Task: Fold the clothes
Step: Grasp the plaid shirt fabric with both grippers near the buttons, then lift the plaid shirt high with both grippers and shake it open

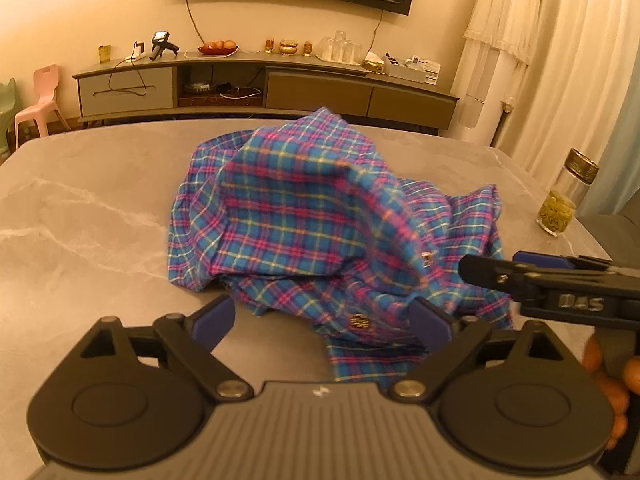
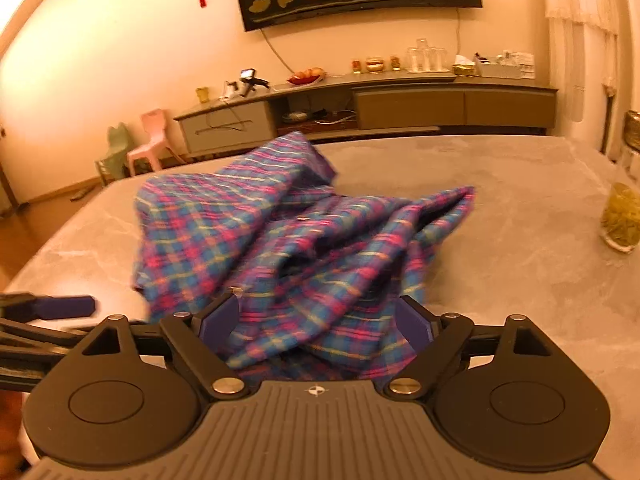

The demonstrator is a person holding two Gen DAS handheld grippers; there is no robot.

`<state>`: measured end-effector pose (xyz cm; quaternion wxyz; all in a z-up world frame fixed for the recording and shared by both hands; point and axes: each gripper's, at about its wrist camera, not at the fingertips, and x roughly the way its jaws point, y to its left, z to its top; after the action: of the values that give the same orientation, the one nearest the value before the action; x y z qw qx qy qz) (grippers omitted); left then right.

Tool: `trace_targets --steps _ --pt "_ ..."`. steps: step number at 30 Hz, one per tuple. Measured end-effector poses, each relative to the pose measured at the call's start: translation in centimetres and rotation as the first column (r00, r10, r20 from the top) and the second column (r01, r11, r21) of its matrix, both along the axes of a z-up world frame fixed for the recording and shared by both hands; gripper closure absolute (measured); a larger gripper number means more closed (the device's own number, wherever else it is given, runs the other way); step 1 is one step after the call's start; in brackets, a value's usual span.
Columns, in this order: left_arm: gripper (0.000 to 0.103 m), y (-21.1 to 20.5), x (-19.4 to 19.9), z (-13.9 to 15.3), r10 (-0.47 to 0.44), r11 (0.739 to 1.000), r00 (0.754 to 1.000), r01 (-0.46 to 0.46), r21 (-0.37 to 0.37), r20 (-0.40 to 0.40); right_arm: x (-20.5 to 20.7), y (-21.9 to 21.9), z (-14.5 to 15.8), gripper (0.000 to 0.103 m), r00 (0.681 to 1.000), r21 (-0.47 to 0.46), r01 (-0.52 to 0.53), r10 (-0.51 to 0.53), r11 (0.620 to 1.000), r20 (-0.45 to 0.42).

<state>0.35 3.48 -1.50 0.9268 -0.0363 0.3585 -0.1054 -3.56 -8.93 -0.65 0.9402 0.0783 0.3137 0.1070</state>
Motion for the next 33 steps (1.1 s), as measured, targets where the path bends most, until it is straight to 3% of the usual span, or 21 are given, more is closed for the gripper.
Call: trace_targets --steps 7,8,9,11,12,14,18,20,22,25,26,28,29,30,31,33 --pt "0.004 1.9 1.2 -2.0 0.006 1.0 1.0 -0.007 -0.018 -0.029 1.3 3.4 -0.5 0.016 0.999 -0.024 -0.047 0.047 0.999 -0.016" --pt "0.004 2.1 1.4 -2.3 0.008 1.0 0.999 -0.009 -0.019 -0.032 1.8 3.8 -0.9 0.025 0.998 -0.03 -0.063 0.062 0.998 -0.031" --pt "0.004 2.3 1.6 -2.5 0.011 1.0 0.999 -0.012 -0.024 -0.034 2.3 4.1 -1.2 0.056 0.996 -0.037 -0.079 0.077 0.996 -0.046" --pt "0.004 3.2 1.9 -2.7 0.028 0.999 0.999 -0.03 -0.039 -0.035 3.6 4.2 -0.7 0.088 0.994 -0.062 -0.1 0.097 0.993 -0.05" --pt "0.004 3.6 1.9 -2.7 0.041 0.998 0.999 -0.042 -0.039 -0.028 4.3 4.3 -0.4 0.097 0.993 -0.074 -0.111 0.107 0.991 -0.053" --pt "0.004 4.7 1.9 -2.3 0.072 0.997 0.997 -0.072 -0.02 0.004 5.7 4.5 0.3 0.099 0.99 -0.098 -0.133 0.127 0.986 -0.058" --pt "0.004 6.4 2.3 -1.2 0.118 0.993 0.992 -0.118 0.003 0.05 3.7 1.0 11.7 0.1 0.97 0.146 -0.174 0.144 0.974 0.193" --pt "0.004 6.4 3.2 -0.7 0.109 0.994 0.993 -0.109 -0.007 0.051 3.4 -0.2 14.2 0.1 0.957 0.148 -0.161 0.118 0.976 0.265" --pt "0.0 5.4 4.0 -0.6 0.067 0.998 0.996 -0.067 -0.004 0.056 5.7 -0.7 12.7 0.099 0.975 0.037 -0.067 0.058 0.997 0.216" --pt "0.0 3.0 5.1 -1.3 -0.006 0.999 0.999 0.004 0.054 0.036 10.1 -2.4 5.9 0.098 0.998 -0.101 0.06 -0.059 0.993 0.014" --pt "0.0 2.4 5.0 -1.5 -0.022 0.997 0.999 0.019 0.073 0.04 9.8 -3.1 4.3 0.092 0.993 -0.128 0.118 -0.12 0.985 -0.007" --pt "0.0 1.9 4.7 -1.8 -0.037 0.996 0.998 0.034 0.08 0.042 6.6 -5.2 2.8 0.08 0.988 -0.03 0.151 -0.15 0.988 0.033" --pt "0.0 1.7 4.7 -2.1 -0.041 0.997 0.999 0.038 0.069 0.034 4.9 -6.3 2.0 0.055 0.986 0.029 0.164 -0.165 0.986 0.035" --pt "0.0 1.5 4.8 -2.3 -0.045 0.997 0.999 0.043 0.057 0.026 3.6 -6.2 1.2 0.037 0.986 0.033 0.165 -0.166 0.986 0.032" --pt "0.002 1.3 4.9 -2.6 -0.044 0.998 0.999 0.043 0.049 0.018 2.2 -6.2 0.4 0.036 0.985 0.038 0.166 -0.168 0.985 0.029" --pt "0.026 1.0 6.0 -2.7 -0.051 0.998 0.999 0.051 0.028 0.005 -0.4 -6.1 -1.1 0.037 0.985 0.047 0.168 -0.17 0.985 0.023"
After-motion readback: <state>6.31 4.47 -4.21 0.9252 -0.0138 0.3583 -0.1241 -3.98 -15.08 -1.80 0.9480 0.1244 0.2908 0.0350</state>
